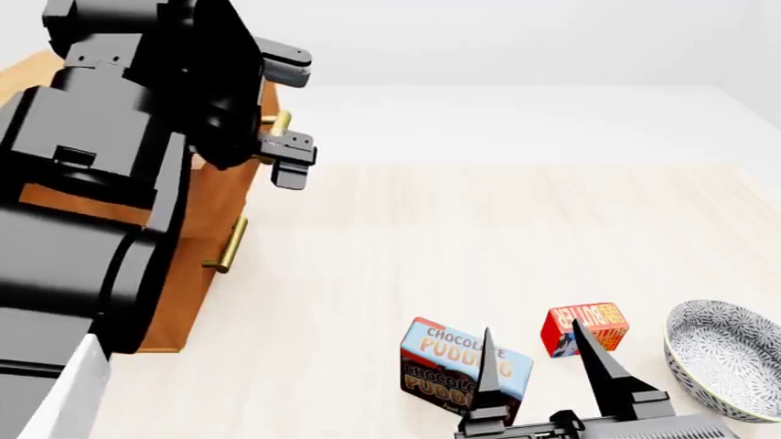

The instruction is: Put the butter at the back in the top drawer of the cabinet and close it.

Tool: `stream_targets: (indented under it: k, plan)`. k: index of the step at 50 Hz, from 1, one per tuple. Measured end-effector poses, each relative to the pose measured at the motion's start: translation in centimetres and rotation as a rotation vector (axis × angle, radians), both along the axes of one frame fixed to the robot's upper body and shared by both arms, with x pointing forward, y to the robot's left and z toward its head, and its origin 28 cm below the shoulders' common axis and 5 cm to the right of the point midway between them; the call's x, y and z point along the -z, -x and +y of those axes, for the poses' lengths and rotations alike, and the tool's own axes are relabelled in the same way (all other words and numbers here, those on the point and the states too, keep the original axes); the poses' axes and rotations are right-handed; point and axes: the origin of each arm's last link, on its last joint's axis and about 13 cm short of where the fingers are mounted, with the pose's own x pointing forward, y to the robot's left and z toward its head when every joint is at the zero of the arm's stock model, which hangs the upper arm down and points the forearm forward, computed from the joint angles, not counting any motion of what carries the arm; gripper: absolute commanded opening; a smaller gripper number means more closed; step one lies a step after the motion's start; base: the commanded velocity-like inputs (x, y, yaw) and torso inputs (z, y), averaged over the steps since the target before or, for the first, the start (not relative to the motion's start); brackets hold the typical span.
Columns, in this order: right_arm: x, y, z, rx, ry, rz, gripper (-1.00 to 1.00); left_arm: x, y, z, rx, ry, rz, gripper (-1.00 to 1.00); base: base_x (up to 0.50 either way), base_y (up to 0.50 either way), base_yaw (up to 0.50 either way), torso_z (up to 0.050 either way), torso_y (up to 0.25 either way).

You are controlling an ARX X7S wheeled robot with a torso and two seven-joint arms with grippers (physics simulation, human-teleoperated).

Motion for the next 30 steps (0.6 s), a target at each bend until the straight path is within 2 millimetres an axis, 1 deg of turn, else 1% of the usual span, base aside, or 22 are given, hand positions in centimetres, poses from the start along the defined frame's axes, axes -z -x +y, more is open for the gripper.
stream_targets:
  k: [11, 20, 30]
  plan:
    - [-0.1, 0.1, -0.1, -0.003, 0.000, -0.002, 1.00, 0.5, 0.1, -0.9, 0.026, -0.064, 0.011, 1.00, 0.00, 0.00, 0.00, 0.000, 0.000]
    - [-0.1, 0.2, -0.2, -0.004, -0.003, -0.005, 1.00, 1.2, 0.2, -1.7, 0.080, -0.138, 0.028, 1.00, 0.00, 0.00, 0.00, 0.000, 0.000]
    - [0.0, 0.3, -0.4, -0.005, -0.009, -0.006, 1.00, 1.1, 0.3, -2.2, 0.109, -0.128, 0.030, 1.00, 0.00, 0.00, 0.00, 0.000, 0.000]
